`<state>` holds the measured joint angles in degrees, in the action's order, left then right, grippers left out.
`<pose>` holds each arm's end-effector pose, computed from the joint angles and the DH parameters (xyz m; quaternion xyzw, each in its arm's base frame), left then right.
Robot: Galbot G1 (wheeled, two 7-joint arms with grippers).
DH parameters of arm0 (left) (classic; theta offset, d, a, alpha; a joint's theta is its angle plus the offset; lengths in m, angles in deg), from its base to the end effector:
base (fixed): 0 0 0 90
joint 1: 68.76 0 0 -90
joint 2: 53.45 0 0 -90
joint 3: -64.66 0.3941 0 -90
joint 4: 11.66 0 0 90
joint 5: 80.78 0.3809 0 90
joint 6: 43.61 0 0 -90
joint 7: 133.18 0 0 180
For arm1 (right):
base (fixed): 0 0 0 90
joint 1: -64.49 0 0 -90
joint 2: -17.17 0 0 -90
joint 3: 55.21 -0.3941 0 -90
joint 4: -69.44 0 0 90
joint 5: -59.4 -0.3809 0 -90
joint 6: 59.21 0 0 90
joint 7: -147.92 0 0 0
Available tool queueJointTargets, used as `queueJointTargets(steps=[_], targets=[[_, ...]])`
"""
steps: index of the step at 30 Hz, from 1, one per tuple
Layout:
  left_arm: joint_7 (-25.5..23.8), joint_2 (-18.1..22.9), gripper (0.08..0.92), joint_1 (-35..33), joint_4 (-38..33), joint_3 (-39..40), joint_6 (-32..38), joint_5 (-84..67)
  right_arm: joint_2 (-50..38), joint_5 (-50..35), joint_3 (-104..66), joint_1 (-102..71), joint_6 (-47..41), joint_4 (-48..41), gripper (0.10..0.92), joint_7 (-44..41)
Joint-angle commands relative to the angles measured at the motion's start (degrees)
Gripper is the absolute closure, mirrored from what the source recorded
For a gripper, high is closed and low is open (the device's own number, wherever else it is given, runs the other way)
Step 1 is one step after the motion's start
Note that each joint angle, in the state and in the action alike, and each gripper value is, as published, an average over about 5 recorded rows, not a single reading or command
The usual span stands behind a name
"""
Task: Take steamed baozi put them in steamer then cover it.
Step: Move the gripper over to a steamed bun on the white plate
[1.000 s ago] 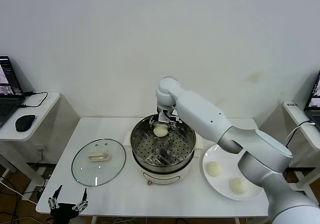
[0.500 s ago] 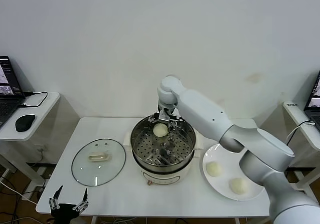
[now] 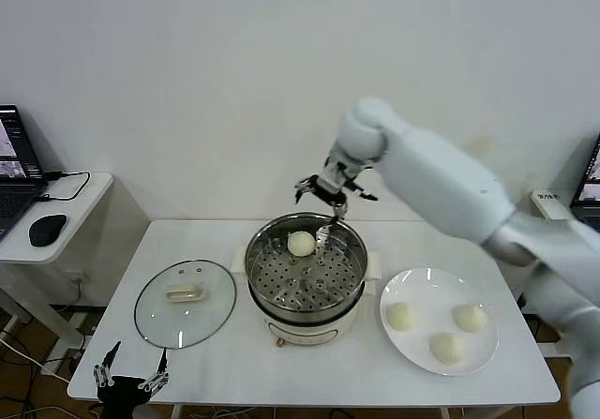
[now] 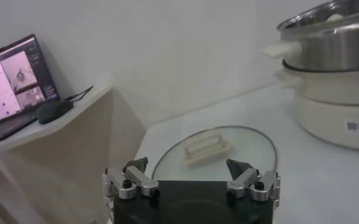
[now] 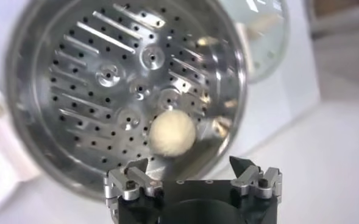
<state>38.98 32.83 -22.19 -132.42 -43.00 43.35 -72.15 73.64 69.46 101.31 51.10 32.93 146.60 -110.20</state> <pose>0.0942 0.1120 -0.3542 0.0336 -0.9717 -0.1793 0.1498 0.6055 0.0195 0.0080 0.5921 -0.4303 0.6684 0.1322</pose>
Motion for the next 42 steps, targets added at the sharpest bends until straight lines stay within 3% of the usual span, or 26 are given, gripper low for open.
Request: queueJointTargets(steps=[1, 6, 14, 42], targets=[[-0.1, -0.2, 0.177, -0.1, -0.7, 0.1, -0.1, 0.0, -15.7, -10.9, 0.4, 1.2, -21.5, 10.3, 0.203, 0.3], [-0.2, -0.6, 0.177, -0.4, -1.1, 0.6, -0.5, -0.1, -23.9, -9.0, -3.4, -5.3, -27.4, 14.9, 0.202, 0.3], [-0.5, -0.9, 0.177, -1.0, -1.4, 0.8, -0.9, -0.2, -29.6, -4.4, -11.2, -19.9, -26.1, 15.5, 0.202, 1.1], [-0.9, 0.0, 0.177, -0.9, 0.2, 0.7, -1.4, 0.1, -19.0, 3.7, -9.2, -34.5, -24.4, 10.1, 0.203, 8.2]])
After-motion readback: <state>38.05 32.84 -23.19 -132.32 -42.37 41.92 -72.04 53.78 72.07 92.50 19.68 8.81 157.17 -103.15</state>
